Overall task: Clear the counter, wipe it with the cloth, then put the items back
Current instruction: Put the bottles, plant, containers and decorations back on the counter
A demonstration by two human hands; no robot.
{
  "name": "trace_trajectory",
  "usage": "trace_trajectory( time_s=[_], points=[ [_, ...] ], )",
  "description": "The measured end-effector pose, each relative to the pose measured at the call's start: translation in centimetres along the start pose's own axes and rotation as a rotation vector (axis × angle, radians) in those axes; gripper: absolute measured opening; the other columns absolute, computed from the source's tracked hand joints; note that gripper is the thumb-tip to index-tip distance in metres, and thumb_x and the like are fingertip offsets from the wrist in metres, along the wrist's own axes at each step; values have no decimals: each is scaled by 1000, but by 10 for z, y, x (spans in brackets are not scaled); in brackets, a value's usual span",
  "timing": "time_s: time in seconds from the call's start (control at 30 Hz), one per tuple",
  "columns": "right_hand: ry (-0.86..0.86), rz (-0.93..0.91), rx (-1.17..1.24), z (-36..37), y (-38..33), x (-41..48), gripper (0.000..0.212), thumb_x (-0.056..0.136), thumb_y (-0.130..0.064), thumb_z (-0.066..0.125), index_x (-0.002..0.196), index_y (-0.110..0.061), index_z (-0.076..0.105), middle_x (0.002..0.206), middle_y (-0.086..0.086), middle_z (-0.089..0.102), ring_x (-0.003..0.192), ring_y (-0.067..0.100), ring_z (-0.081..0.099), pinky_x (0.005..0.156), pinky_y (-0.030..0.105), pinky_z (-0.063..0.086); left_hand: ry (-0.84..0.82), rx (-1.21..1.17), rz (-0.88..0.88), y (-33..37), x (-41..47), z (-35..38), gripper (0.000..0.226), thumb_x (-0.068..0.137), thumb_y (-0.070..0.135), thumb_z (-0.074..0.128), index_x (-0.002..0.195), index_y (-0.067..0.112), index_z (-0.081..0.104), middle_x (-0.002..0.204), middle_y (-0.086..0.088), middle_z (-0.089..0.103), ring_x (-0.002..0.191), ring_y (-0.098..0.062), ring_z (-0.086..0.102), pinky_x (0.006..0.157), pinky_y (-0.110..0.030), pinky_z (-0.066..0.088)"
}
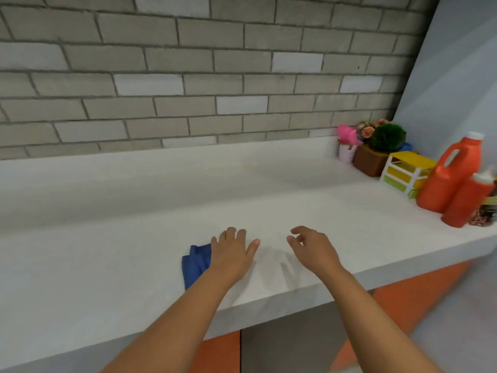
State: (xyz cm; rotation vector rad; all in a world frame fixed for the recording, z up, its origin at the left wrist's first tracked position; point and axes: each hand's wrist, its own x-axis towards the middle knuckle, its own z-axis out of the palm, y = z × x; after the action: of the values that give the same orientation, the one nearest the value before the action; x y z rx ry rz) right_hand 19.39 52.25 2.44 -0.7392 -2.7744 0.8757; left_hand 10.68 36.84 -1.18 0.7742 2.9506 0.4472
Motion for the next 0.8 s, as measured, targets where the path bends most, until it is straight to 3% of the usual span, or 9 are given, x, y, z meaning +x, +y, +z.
trace_trajectory(
  time_s=[0.23, 0.4, 0.63, 0.8],
  points=[
    [79, 44, 20, -52, 54, 11, 37, 95, -36, 46, 128, -21, 53, 114, 1, 65, 103, 20, 60, 83, 30, 47, 50, -103, 205, 102, 24, -1, 48, 99, 42, 30, 140, 19, 35, 140, -4, 43, 125, -24, 43, 110, -41, 23],
    [129, 93, 19, -86, 104, 19, 37, 95, -36, 47, 127, -20, 54, 111, 1, 66, 100, 20, 61, 82, 31, 49, 12, -133, 278, 167, 37, 9, 42, 99, 39, 34, 134, 18, 43, 135, -2, 50, 117, -22, 52, 104, -37, 31],
    [188, 171, 19, -128, 171, 30, 36, 95, -36, 48, 126, -20, 55, 107, 1, 66, 95, 19, 62, 78, 30, 49, 24, -244, 356, 244, 56, 31, 36, 97, 36, 41, 128, 20, 48, 125, 1, 58, 108, -17, 57, 86, -27, 43],
    [236, 238, 33, -148, 201, 47, 35, 94, -36, 49, 124, -21, 56, 106, 0, 66, 98, 19, 60, 79, 31, 49, -9, -282, 400, 280, 85, 43, 34, 96, 37, 43, 126, 22, 51, 118, 3, 61, 103, -16, 59, 82, -28, 47]
  ],
)
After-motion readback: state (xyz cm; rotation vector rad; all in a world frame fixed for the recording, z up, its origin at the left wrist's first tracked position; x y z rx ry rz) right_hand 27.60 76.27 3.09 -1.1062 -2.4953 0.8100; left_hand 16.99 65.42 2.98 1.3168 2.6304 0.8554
